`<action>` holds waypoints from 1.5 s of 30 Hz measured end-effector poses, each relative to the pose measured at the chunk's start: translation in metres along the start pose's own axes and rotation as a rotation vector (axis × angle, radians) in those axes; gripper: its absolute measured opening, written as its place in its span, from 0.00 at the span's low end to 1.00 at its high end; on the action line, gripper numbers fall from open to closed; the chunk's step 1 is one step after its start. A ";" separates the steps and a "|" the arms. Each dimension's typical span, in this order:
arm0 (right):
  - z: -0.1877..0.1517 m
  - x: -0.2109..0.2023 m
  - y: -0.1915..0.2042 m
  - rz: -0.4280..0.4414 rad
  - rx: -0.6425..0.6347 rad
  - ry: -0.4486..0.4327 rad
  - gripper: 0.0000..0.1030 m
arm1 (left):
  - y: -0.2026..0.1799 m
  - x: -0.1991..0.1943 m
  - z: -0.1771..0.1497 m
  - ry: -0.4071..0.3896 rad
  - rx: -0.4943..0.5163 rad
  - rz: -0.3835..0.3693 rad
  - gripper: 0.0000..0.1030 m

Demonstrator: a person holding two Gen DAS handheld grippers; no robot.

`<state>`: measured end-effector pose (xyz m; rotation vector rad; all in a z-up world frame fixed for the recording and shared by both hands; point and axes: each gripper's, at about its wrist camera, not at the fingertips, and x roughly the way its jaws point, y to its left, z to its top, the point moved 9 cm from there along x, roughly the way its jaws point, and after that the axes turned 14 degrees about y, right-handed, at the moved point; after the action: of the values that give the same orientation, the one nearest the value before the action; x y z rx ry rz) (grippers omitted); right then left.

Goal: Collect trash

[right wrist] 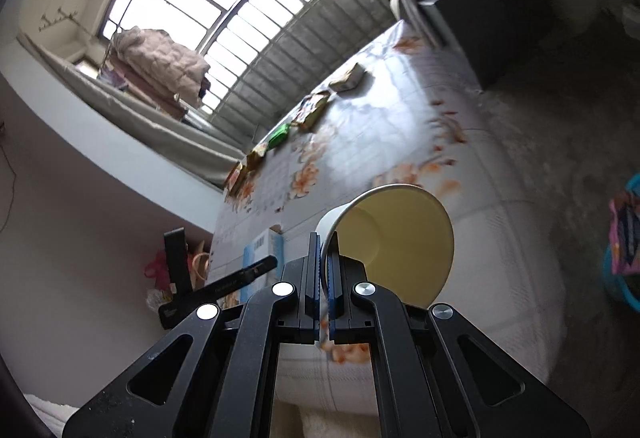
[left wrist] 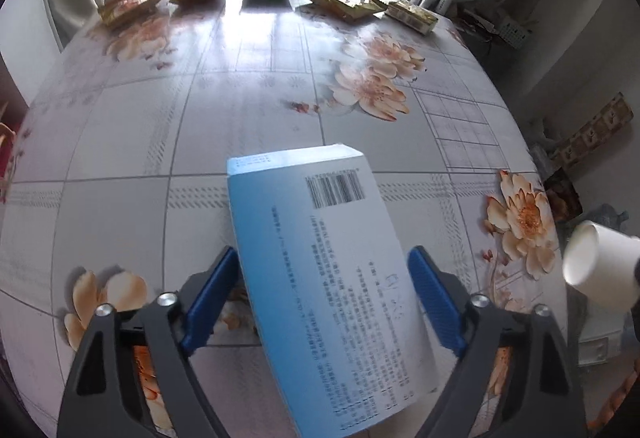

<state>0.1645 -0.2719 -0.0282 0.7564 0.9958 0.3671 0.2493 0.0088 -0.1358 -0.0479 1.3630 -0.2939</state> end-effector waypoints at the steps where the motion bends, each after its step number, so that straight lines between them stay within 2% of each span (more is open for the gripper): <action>1: -0.002 -0.009 -0.006 0.002 0.011 -0.018 0.01 | 0.000 -0.002 -0.001 -0.004 -0.001 0.008 0.79; 6: -0.008 -0.066 -0.043 -0.021 0.081 -0.135 0.01 | -0.012 -0.015 -0.004 -0.029 0.010 0.001 0.78; 9: -0.013 -0.105 -0.073 -0.050 0.149 -0.218 0.01 | -0.037 -0.030 -0.005 -0.054 0.048 -0.027 0.77; 11: -0.020 -0.129 -0.094 -0.068 0.196 -0.273 0.01 | -0.070 -0.042 -0.003 -0.078 0.104 -0.056 0.77; 14: -0.036 -0.166 -0.130 -0.101 0.281 -0.360 0.01 | -0.130 -0.054 -0.002 -0.096 0.219 -0.100 0.76; 17: -0.056 -0.188 -0.167 -0.134 0.371 -0.417 0.02 | -0.199 -0.057 -0.006 -0.080 0.342 -0.162 0.76; 21: -0.079 -0.196 -0.215 -0.157 0.490 -0.429 0.02 | -0.296 -0.046 -0.022 -0.012 0.487 -0.263 0.76; 24: -0.089 -0.189 -0.249 -0.183 0.563 -0.412 0.02 | -0.366 -0.021 -0.036 0.058 0.582 -0.304 0.76; 28: -0.086 -0.177 -0.293 -0.205 0.643 -0.381 0.02 | -0.452 0.024 -0.056 0.159 0.683 -0.309 0.76; 31: -0.077 -0.170 -0.324 -0.222 0.689 -0.377 0.02 | -0.508 0.056 -0.067 0.186 0.757 -0.277 0.77; 32: -0.070 -0.167 -0.338 -0.231 0.705 -0.375 0.04 | -0.525 0.068 -0.071 0.205 0.774 -0.269 0.78; 33: -0.067 -0.165 -0.349 -0.240 0.718 -0.373 0.07 | -0.544 0.084 -0.075 0.229 0.793 -0.262 0.85; 34: -0.062 -0.162 -0.362 -0.255 0.736 -0.368 0.09 | -0.554 0.095 -0.076 0.238 0.799 -0.250 0.93; 35: -0.059 -0.155 -0.379 -0.276 0.769 -0.352 0.30 | -0.563 0.109 -0.077 0.240 0.801 -0.222 0.94; 36: -0.060 -0.150 -0.391 -0.293 0.791 -0.332 0.55 | -0.566 0.117 -0.077 0.236 0.798 -0.199 0.94; 37: -0.061 -0.143 -0.404 -0.317 0.817 -0.316 0.59 | -0.567 0.127 -0.074 0.230 0.789 -0.173 0.94; 38: -0.064 -0.135 -0.418 -0.352 0.851 -0.287 0.58 | -0.563 0.134 -0.073 0.235 0.771 -0.160 0.94; 40: -0.076 -0.124 -0.431 -0.387 0.909 -0.238 0.58 | -0.551 0.136 -0.072 0.267 0.720 -0.184 0.94; 42: -0.086 -0.129 -0.426 -0.371 0.926 -0.268 0.58 | -0.534 0.129 -0.069 0.292 0.669 -0.234 0.94; 45: -0.098 -0.137 -0.411 -0.391 0.897 -0.302 0.58 | -0.515 0.111 -0.060 0.251 0.646 -0.232 0.94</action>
<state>-0.0124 -0.5992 -0.2707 1.3358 0.9762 -0.5686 0.1186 -0.5046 -0.1493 0.3817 1.4539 -0.9483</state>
